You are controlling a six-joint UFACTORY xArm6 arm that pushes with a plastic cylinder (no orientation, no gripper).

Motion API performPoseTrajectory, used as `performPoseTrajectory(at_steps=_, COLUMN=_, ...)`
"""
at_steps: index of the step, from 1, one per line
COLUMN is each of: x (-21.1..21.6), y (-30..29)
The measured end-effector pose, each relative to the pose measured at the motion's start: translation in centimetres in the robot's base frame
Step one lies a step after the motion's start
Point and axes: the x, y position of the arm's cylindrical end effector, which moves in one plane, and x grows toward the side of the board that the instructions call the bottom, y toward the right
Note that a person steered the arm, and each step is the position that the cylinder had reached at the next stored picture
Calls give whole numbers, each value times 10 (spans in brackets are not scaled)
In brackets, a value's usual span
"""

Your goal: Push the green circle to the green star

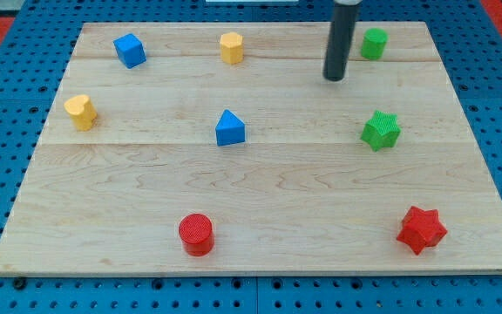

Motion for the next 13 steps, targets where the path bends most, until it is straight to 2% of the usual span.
performPoseTrajectory(at_steps=1, x=-19, y=15)
performPoseTrajectory(at_steps=3, x=-105, y=10)
performPoseTrajectory(at_steps=4, x=-61, y=38)
performPoseTrajectory(at_steps=5, x=-8, y=37)
performPoseTrajectory(at_steps=7, x=-72, y=53)
performPoseTrajectory(at_steps=8, x=-47, y=83)
performPoseTrajectory(at_steps=9, x=-5, y=32)
performPoseTrajectory(at_steps=10, x=45, y=31)
performPoseTrajectory(at_steps=11, x=1, y=41)
performPoseTrajectory(at_steps=12, x=-21, y=70)
performPoseTrajectory(at_steps=13, x=29, y=83)
